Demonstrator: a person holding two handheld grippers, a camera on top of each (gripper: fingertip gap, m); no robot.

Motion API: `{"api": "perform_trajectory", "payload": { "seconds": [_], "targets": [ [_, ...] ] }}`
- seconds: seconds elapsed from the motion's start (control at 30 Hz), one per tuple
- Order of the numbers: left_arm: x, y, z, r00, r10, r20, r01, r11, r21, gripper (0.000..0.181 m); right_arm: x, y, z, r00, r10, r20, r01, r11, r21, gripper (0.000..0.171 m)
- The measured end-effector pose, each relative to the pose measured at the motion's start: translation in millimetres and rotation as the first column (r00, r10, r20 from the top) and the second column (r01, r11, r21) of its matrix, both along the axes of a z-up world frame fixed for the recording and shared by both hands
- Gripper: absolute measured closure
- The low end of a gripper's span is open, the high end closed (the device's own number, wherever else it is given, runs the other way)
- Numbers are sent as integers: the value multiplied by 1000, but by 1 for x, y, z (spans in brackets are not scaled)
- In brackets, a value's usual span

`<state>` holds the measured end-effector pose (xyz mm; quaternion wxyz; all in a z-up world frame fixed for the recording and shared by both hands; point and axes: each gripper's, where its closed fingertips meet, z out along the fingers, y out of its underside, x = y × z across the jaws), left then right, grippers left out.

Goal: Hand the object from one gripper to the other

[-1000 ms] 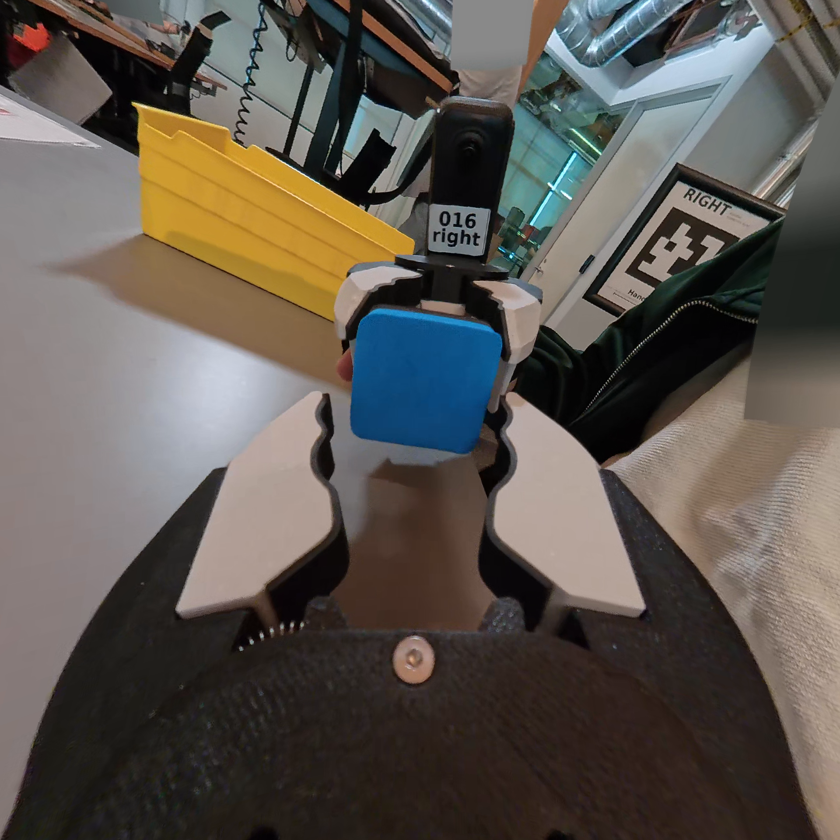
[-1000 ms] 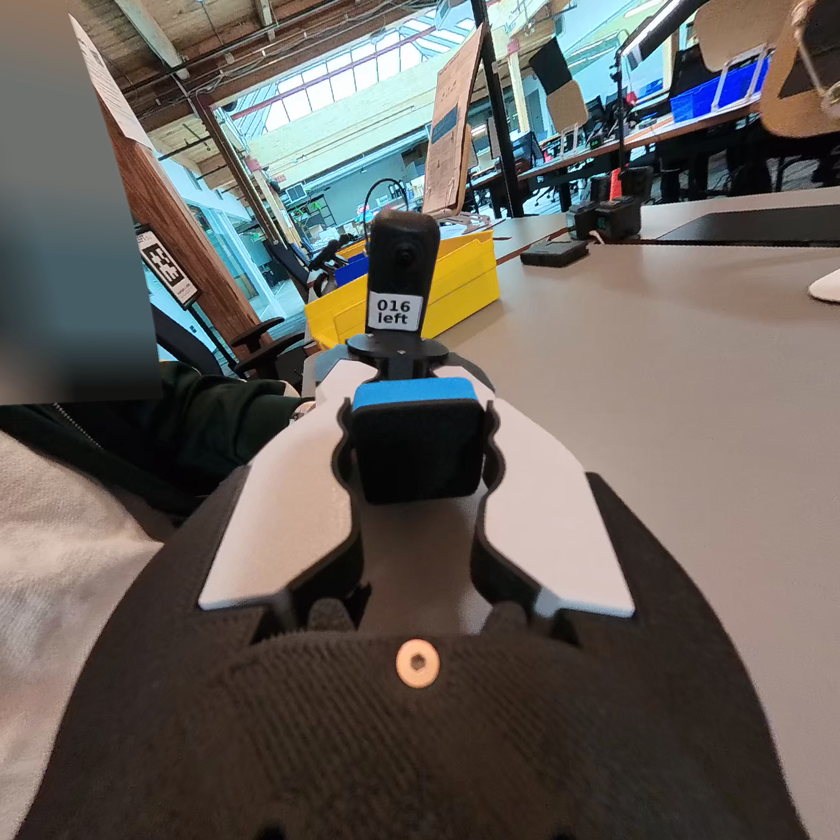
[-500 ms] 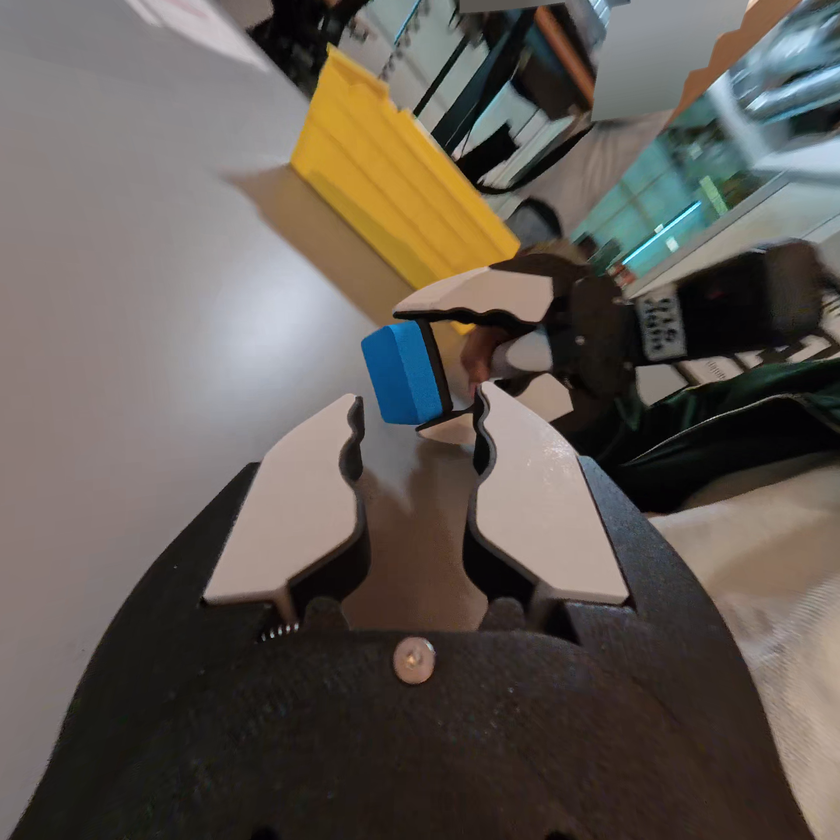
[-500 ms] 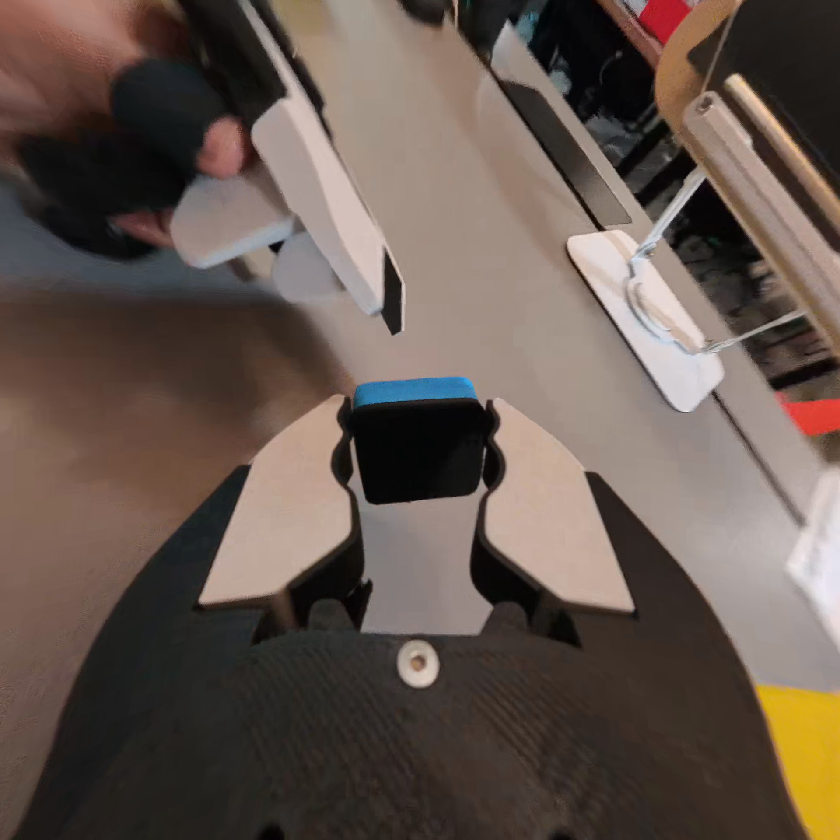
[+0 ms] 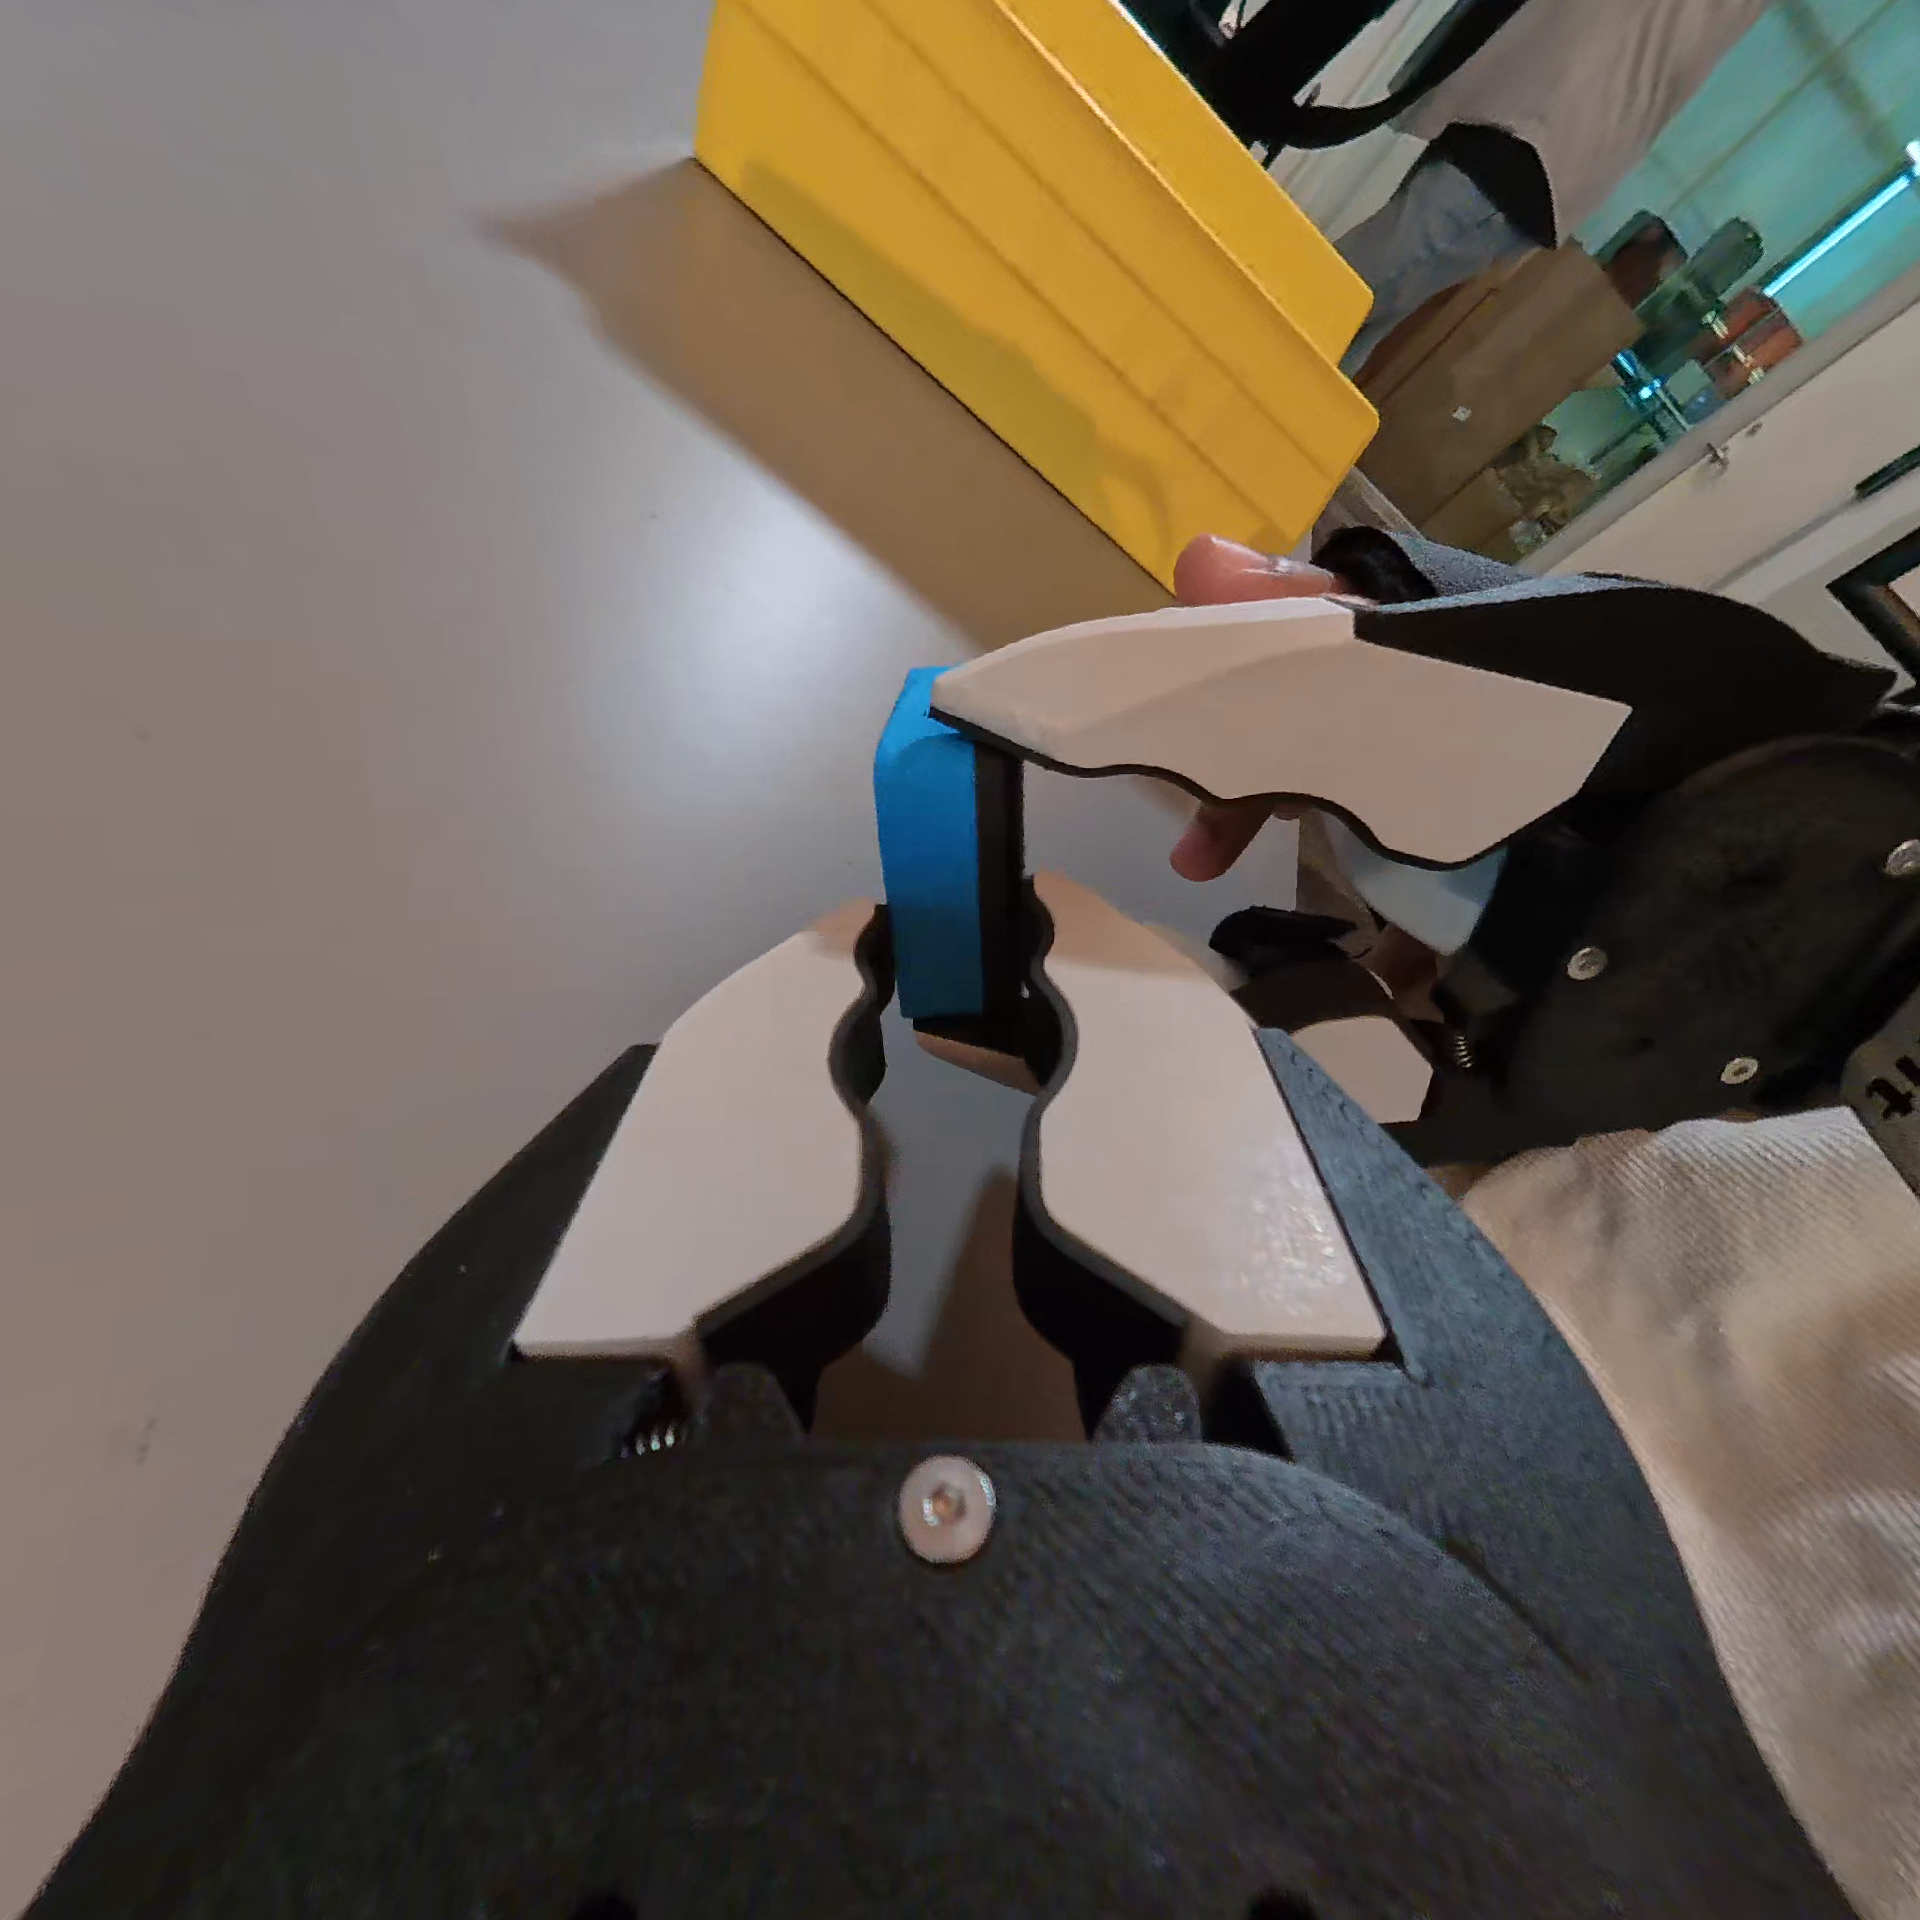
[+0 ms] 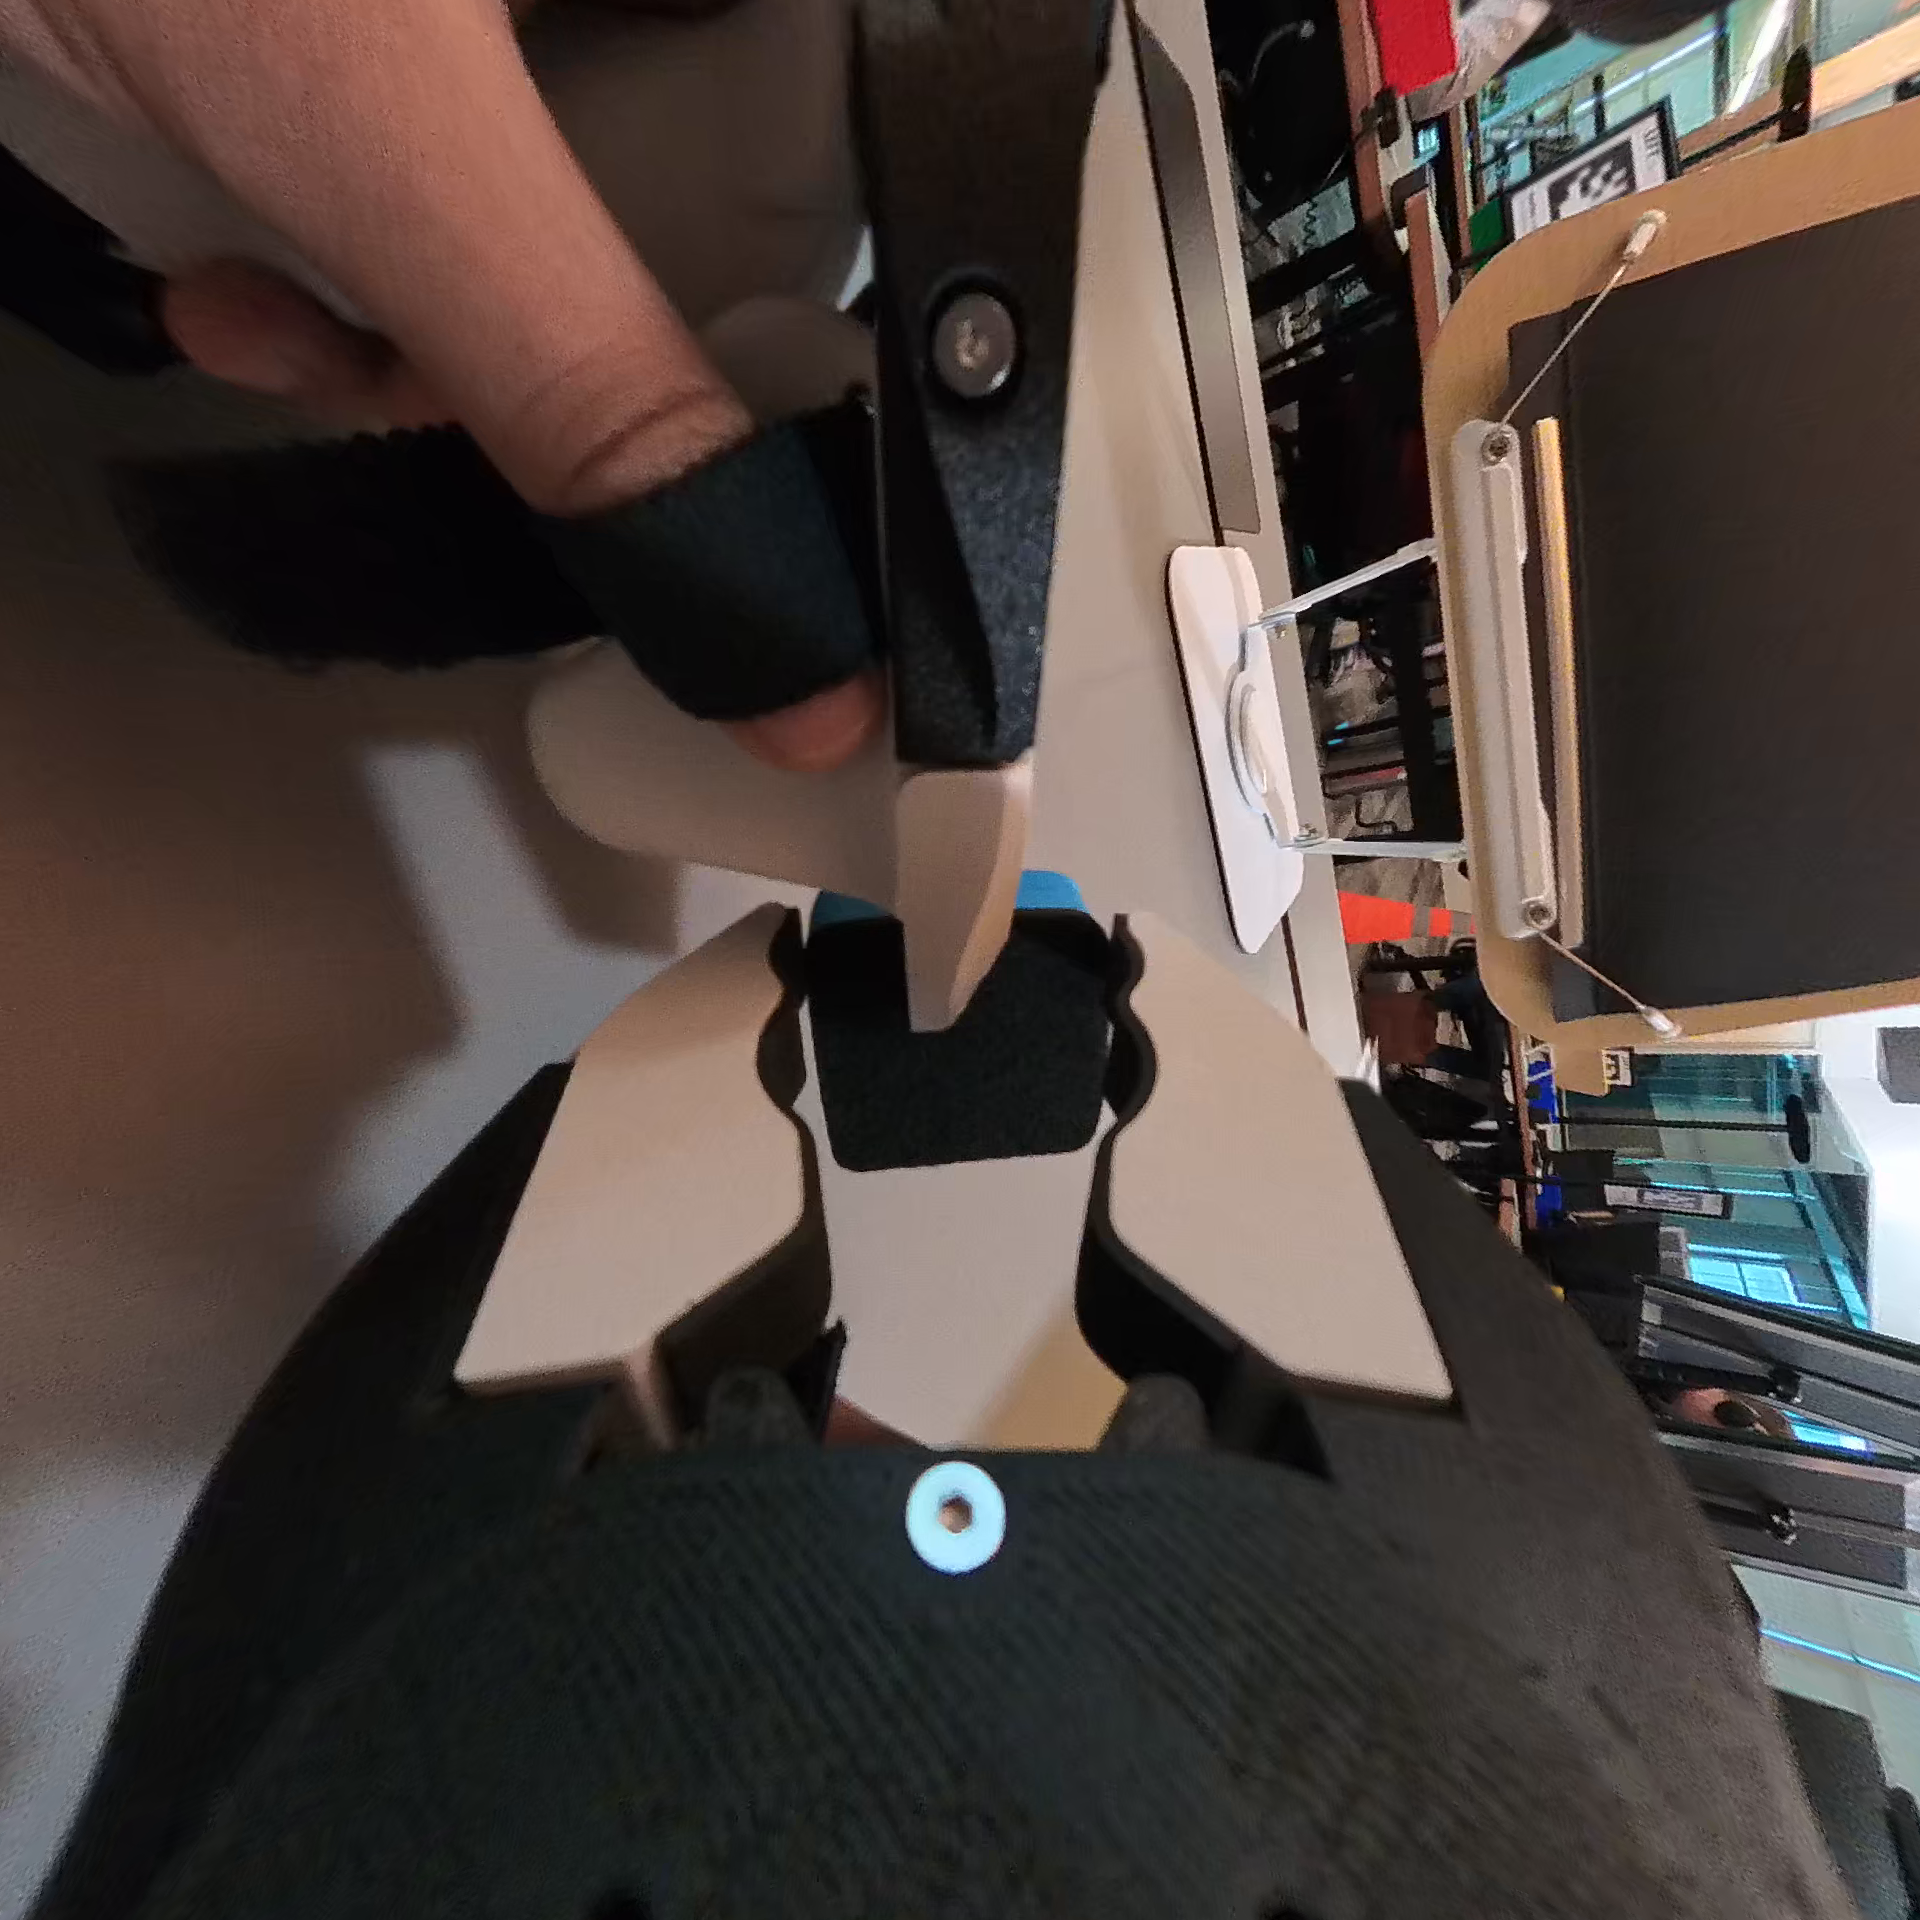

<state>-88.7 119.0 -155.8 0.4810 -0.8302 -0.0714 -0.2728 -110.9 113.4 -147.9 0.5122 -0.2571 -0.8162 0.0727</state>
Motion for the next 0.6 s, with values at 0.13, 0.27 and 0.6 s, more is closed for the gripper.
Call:
{"api": "perform_trajectory", "payload": {
  "seconds": [0.13,0.27,0.6],
  "targets": [
    [-11,0,7,999,31,33,-32,998,59,158,-1,4,7,999,14,-49,-18,997,-70,91],
    [-30,-3,14,990,69,125,-85,988,129,159,-2,12,17,993,58,-102,-90,934,-346,72],
    [-18,-5,37,961,-95,259,8,948,319,159,9,27,56,978,151,-142,-144,-2,-990,117]
  ]
}}
